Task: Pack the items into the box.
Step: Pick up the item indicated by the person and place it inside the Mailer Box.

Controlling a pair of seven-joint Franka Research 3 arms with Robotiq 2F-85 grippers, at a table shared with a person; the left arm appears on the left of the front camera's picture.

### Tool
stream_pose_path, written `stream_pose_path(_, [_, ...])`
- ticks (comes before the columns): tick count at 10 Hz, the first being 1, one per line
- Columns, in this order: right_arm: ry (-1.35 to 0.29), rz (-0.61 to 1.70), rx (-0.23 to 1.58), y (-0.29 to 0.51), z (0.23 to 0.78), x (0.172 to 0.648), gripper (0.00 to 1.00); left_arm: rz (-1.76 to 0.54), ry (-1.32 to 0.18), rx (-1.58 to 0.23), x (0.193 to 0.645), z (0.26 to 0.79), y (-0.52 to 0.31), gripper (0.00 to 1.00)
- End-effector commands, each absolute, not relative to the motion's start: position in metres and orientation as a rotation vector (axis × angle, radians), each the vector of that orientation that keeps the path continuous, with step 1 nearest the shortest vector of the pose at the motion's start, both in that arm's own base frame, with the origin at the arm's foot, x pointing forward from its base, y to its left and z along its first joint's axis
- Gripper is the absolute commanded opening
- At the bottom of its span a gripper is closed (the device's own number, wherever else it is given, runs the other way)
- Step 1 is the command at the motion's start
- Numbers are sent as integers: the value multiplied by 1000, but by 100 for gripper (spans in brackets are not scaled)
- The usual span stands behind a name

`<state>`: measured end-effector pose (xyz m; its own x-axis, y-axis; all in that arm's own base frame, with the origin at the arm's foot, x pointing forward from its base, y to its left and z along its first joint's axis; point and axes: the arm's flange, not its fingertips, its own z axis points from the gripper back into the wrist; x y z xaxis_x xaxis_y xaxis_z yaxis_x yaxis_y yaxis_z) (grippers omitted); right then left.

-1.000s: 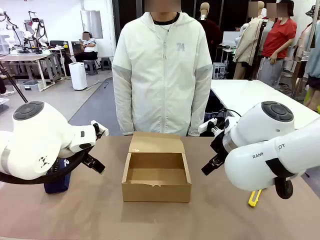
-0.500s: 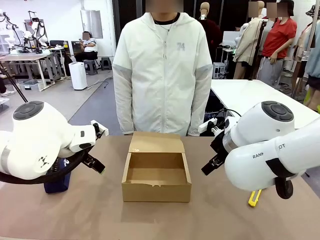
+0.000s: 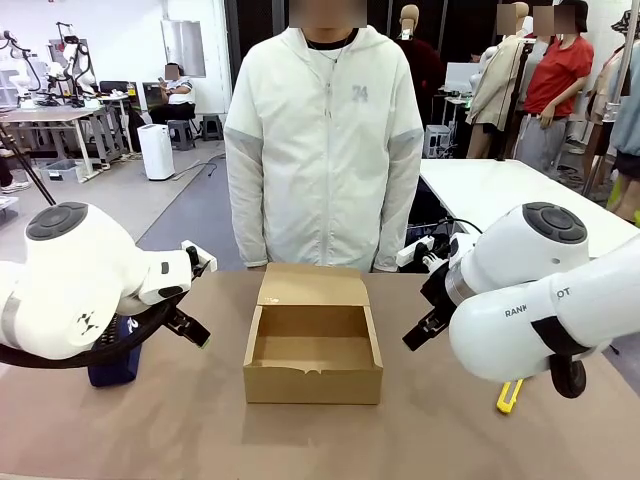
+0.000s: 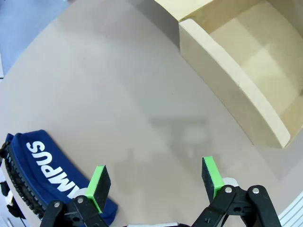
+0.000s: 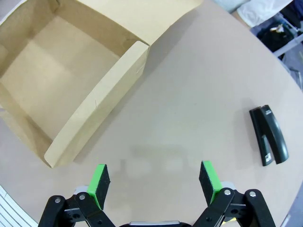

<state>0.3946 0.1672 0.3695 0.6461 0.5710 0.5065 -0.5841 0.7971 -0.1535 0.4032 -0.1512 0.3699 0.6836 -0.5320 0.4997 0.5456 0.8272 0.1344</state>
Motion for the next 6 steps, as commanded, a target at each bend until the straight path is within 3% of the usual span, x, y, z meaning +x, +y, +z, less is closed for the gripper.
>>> stream_pose_path(1, [-569,656,25,167,370,395,100,-604,-552,-26,403,370,-151,100])
stream_pose_path(5, [-568,657,25,167,370,395,100,-604,-552,-26,403,370,-151,100])
stream_pose_path(6, [-493,622,157,165,391,396,100,-538,-464,-141,398,396,-156,100])
